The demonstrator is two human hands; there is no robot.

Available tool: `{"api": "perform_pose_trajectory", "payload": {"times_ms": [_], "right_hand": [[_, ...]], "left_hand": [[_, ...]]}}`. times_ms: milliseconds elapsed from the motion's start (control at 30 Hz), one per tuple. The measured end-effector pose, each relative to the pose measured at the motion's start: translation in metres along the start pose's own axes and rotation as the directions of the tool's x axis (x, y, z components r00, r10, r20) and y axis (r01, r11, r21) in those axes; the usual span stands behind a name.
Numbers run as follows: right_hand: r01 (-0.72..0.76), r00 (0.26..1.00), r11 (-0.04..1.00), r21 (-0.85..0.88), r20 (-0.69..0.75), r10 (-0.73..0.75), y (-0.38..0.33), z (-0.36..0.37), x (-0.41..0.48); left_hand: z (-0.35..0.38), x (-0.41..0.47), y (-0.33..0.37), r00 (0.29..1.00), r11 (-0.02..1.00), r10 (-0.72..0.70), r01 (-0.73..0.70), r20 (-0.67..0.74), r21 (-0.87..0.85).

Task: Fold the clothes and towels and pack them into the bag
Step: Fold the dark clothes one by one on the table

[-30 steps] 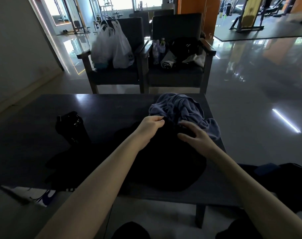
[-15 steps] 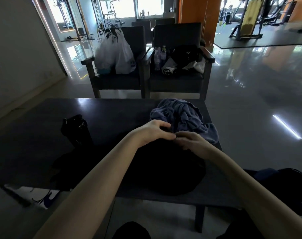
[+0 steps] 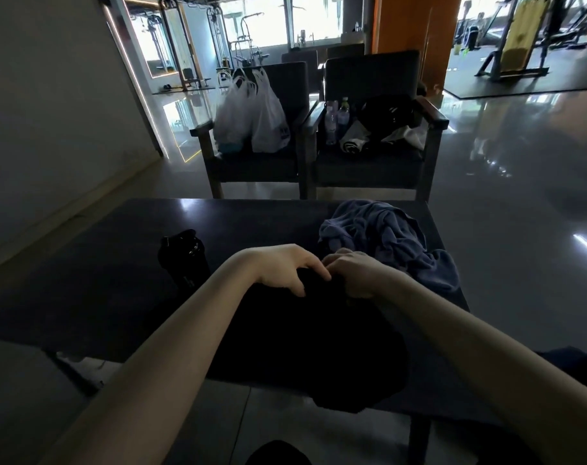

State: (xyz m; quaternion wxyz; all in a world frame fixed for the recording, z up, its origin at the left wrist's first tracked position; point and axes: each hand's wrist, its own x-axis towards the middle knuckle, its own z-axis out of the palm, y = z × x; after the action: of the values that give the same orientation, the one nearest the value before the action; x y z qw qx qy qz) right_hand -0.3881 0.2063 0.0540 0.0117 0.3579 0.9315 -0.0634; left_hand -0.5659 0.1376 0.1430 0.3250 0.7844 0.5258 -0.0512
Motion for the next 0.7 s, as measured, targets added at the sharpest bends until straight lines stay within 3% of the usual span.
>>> {"api": "perform_pose_trajectory", "payload": {"times_ms": [200,367,533,633,700], "right_hand": [[0.057,0.997,0.966,-0.253,0.070,-0.040,-0.002,0.016,-0.001],[-0.117,0.993,0.937,-0.330,-0.028,0.114,0.010,0.010,-0.016],[-0.419,0.880,0.906,0.068,-0.216,0.423,0.024,-0.027,-0.050],[-0.421,0.791,0.853,0.310,-0.335,0.512,0.034,-0.044,-0.071],[-0.388,0.757,0.788,0.479,-0.322,0.569,0.040,-0.054,-0.085]], "left_hand": [[-0.007,-0.010,-0.027,0.994,0.996,-0.081,0.077,-0.076,-0.051],[-0.003,-0.017,-0.036,0.974,0.987,-0.162,0.160,-0.161,-0.024],[-0.003,-0.021,-0.038,0.956,0.963,-0.222,0.246,-0.189,0.114],[-0.005,-0.022,-0.031,0.940,0.958,-0.221,0.260,-0.260,0.124],[-0.007,-0.024,-0.026,0.918,0.975,-0.207,0.224,-0.338,0.010]]}}
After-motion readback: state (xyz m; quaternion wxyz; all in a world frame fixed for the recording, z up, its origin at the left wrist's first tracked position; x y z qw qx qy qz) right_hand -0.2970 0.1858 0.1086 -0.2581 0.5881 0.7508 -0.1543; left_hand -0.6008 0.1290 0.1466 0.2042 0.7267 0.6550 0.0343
